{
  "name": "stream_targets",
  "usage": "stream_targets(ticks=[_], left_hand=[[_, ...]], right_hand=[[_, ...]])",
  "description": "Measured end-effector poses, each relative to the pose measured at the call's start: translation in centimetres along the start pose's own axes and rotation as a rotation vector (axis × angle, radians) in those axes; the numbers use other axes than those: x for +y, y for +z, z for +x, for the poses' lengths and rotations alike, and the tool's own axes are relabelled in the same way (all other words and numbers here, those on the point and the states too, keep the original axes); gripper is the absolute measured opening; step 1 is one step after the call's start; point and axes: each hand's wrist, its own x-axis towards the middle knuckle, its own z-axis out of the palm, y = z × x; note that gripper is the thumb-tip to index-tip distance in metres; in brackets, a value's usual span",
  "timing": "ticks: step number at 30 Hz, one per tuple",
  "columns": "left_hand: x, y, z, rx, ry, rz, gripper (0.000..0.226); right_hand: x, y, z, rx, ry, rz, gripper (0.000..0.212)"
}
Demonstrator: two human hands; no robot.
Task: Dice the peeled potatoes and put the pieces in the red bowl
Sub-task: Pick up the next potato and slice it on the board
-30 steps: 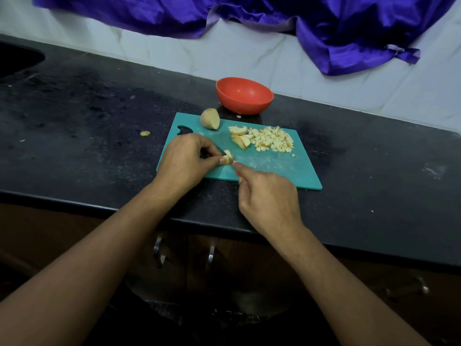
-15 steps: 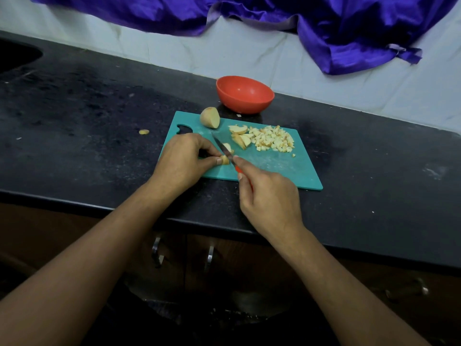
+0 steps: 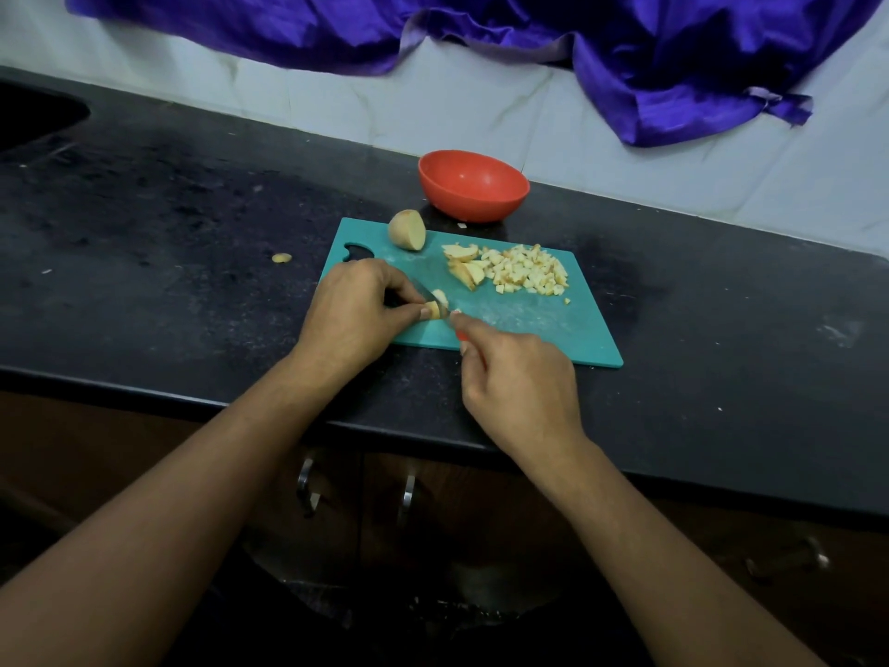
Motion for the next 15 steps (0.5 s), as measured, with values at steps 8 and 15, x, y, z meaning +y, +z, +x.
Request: stream_targets(ticks=[8,15], left_hand=[[-0.20,0.04,0.22,-0.016,-0.016,0.017,0.009],[-0.20,0.07,0.23,-0.012,-0.006,0.043,0.005]], right_hand=[[0.05,0.14,-0.13,0.059,0.016,0.101,0.043],[-0.22,0.24,-0.14,0.037,-0.037,0.037,0.044]])
